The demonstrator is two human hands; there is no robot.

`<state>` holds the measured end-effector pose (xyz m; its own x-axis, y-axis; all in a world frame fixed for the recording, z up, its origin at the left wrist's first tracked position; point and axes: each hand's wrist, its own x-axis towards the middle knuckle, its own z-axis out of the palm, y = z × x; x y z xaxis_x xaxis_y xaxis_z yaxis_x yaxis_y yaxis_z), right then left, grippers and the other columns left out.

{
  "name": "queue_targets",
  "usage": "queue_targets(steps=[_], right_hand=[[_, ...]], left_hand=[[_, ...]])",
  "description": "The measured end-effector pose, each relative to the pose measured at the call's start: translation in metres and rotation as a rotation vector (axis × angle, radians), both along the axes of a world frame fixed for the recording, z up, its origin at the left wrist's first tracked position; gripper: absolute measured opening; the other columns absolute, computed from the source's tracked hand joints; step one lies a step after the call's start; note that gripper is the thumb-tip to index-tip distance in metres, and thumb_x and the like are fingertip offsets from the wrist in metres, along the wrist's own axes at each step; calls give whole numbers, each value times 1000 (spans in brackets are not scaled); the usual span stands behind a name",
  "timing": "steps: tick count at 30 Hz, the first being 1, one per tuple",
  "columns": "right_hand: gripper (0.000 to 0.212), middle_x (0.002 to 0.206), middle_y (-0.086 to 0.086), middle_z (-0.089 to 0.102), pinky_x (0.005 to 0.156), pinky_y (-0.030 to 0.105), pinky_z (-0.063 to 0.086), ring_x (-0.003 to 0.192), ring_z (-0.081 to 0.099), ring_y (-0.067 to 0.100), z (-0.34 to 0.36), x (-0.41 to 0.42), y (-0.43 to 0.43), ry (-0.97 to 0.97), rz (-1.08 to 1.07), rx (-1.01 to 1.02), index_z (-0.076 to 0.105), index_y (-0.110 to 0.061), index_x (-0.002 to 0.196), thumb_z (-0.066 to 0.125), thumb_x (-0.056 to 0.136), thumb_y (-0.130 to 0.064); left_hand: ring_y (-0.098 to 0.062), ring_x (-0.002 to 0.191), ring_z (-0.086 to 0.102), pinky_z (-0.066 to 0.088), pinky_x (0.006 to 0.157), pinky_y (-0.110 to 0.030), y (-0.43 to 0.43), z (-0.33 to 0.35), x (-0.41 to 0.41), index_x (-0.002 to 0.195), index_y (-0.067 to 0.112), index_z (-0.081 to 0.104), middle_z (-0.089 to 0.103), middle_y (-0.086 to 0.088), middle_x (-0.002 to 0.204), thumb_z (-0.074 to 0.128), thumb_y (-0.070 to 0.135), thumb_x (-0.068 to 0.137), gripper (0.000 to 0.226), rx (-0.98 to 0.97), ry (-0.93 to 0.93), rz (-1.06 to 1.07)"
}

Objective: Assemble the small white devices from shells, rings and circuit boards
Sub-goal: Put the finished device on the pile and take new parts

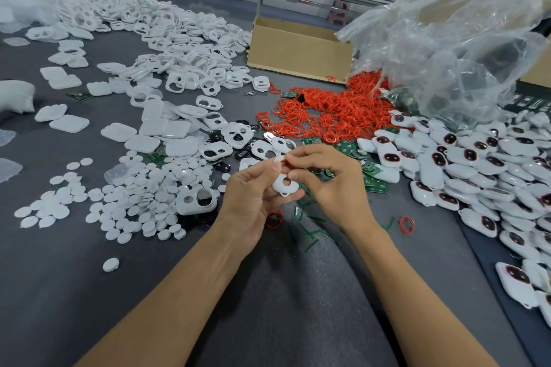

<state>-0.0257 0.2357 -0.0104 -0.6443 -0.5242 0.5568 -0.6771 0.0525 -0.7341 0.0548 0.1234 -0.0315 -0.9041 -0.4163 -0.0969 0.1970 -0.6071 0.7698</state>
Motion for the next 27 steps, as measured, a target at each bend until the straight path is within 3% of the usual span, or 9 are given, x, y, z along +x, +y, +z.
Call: queue_targets(steps=[7, 12, 15, 19, 21, 23, 27], right_hand=[[22, 95, 6, 69, 83, 24, 50, 90, 64, 12, -3, 0, -3, -7, 15, -4, 75, -5, 91, 75, 73, 7], [24, 91, 4, 69, 69, 21, 53, 76, 66, 10, -6, 3, -6, -428, 128, -87, 65, -6, 106, 61, 86, 6], [24, 84, 0, 72, 67, 21, 53, 76, 65, 10, -7, 3, -7, -626, 208, -88, 61, -4, 116, 49, 95, -1], [22, 77, -8, 71, 61, 25, 55, 74, 64, 5, -10, 7, -11, -582, 152, -48, 65, -1, 105, 43, 99, -4], [21, 77, -3, 68, 68, 46, 57, 75, 62, 13, -13, 8, -16, -432, -9, 26, 66, -5, 98, 46, 99, -7], [20, 79, 2, 66, 75, 59, 52, 77, 59, 24, -16, 8, -21, -334, -116, 50, 68, -7, 94, 48, 97, -9], [20, 71, -4, 62, 70, 59, 51, 70, 53, 19, -12, 9, -22, -317, -158, 18, 69, -16, 86, 50, 91, -20]], left_hand=[[-17, 72, 71, 59, 60, -29, 7, 2, -2, 86, 10, 74, 74, -9, 88, 52, 9, 98, 25, -144, -39, 115], [-22, 81, 71, 61, 65, -31, 11, 5, -3, 93, 10, 72, 75, -11, 90, 50, 7, 99, 22, -252, -48, 158], [-23, 78, 72, 60, 61, -26, 12, 6, -2, 93, 16, 70, 74, -10, 89, 49, 7, 100, 24, -378, -52, 199], [-18, 75, 72, 58, 56, -23, 15, 5, -2, 89, 23, 68, 73, 2, 81, 50, 6, 99, 27, -503, -47, 260], [-10, 72, 70, 59, 58, -27, 16, 5, -3, 84, 27, 68, 72, 10, 72, 51, 4, 98, 32, -527, -49, 284], [-7, 69, 69, 61, 63, -31, 16, 5, -3, 83, 29, 69, 73, 11, 70, 53, 3, 97, 34, -510, -48, 284], [-12, 75, 72, 57, 58, -22, 17, 6, -2, 92, 23, 71, 76, 1, 80, 58, 3, 95, 24, -385, -2, 187]])
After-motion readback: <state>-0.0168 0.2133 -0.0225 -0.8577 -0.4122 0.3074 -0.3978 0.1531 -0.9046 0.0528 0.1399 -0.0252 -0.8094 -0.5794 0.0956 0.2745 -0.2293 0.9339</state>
